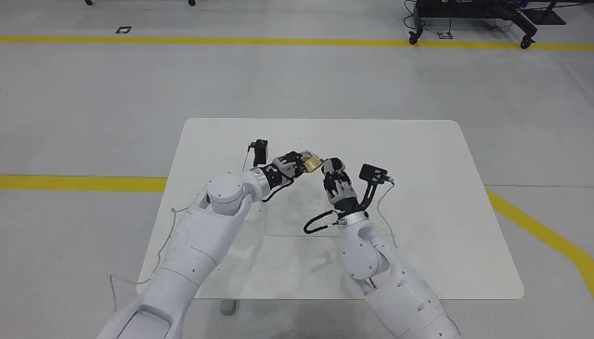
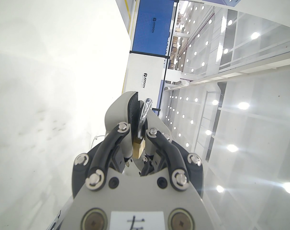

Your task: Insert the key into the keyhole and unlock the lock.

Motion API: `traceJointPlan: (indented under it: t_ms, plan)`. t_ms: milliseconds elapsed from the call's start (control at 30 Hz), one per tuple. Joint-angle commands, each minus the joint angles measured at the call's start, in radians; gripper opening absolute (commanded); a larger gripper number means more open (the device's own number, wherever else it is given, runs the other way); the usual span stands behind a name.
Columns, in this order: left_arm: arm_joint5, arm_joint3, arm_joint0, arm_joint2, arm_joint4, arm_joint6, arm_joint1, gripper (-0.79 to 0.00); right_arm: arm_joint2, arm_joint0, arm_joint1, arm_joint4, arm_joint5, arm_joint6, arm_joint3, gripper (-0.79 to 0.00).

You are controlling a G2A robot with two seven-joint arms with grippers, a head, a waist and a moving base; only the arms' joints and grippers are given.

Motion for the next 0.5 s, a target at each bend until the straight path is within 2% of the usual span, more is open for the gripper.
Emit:
traceJointPlan:
  t_ms: [0,267,467]
  plan:
    - [0.000,0.001,0.001,0.000,-0.002,-0.001,0.000,-0.785,0.000,0.001,-0.001,-0.010,0.007,0.007,0.004,-0.785]
    - [0.000,0.000,0.000,-0.003,-0.003,-0.001,-0.001,-0.785,0.006,-0.005,-0.004,-0.034,0.014,0.027,0.007,-0.785]
    - [-0.002,-0.002,0.002,-0.005,-0.004,0.001,-0.001,-0.785,0.020,-0.022,-0.002,-0.012,-0.025,0.075,-0.007,-0.785]
